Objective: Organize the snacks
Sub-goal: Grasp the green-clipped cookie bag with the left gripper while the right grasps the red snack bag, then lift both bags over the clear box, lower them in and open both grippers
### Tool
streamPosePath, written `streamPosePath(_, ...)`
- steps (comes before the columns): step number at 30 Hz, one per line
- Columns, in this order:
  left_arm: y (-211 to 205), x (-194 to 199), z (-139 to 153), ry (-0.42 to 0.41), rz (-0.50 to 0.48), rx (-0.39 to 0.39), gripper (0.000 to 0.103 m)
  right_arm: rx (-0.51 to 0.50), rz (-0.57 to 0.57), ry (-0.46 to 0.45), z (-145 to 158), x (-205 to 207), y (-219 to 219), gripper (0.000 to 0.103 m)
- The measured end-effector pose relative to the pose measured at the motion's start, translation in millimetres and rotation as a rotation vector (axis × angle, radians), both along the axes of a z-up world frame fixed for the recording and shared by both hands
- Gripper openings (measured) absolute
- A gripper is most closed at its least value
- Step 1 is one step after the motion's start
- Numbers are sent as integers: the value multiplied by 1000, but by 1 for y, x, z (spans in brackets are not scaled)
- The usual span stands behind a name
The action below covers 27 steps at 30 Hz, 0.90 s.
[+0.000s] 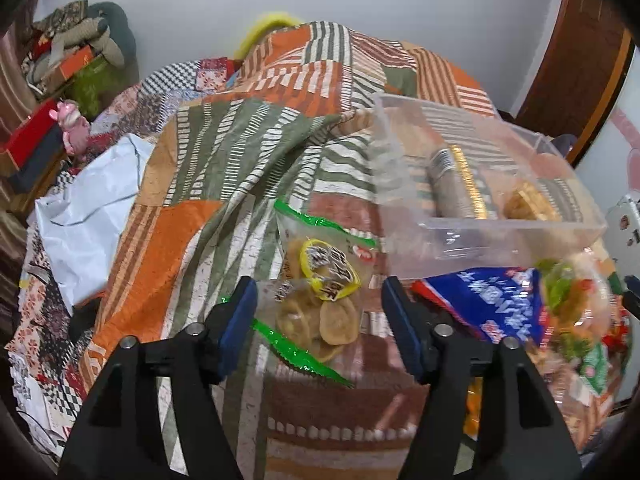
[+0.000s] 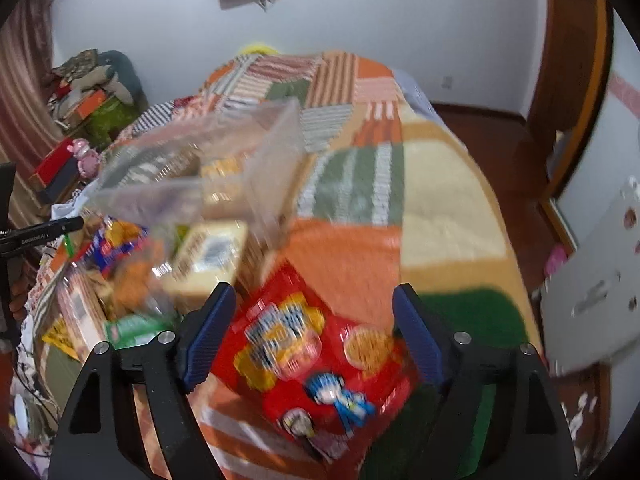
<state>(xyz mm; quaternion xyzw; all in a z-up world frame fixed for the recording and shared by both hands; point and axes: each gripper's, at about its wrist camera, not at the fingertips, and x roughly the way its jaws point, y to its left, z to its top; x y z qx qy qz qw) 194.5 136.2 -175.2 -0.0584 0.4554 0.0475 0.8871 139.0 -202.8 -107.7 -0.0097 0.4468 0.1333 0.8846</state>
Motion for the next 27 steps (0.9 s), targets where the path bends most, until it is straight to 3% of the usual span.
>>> streamPosePath(3,-2,5,-5,-5,-8,30,74,2,-30,33,-8,-2,-6,79)
streamPosePath(4,-3,6,-6,-6,-12,40,76,6,-41,39,-10,-3,-9,84)
streamPosePath(10,-3,17,-18,19,5,106,77,61,-46,85,-20,-15,-15,94)
streamPosePath(16,16,25,-41,73,62,54,76,82,-10,123,-27,-19,-7,99)
streamPosePath(23,9,25,-42,41,31,81,49,76,18,143,-28,-20,2,103)
streamPosePath(27,1,18,-38,30,14,87,44,40,56,141,-31,-22,5,103)
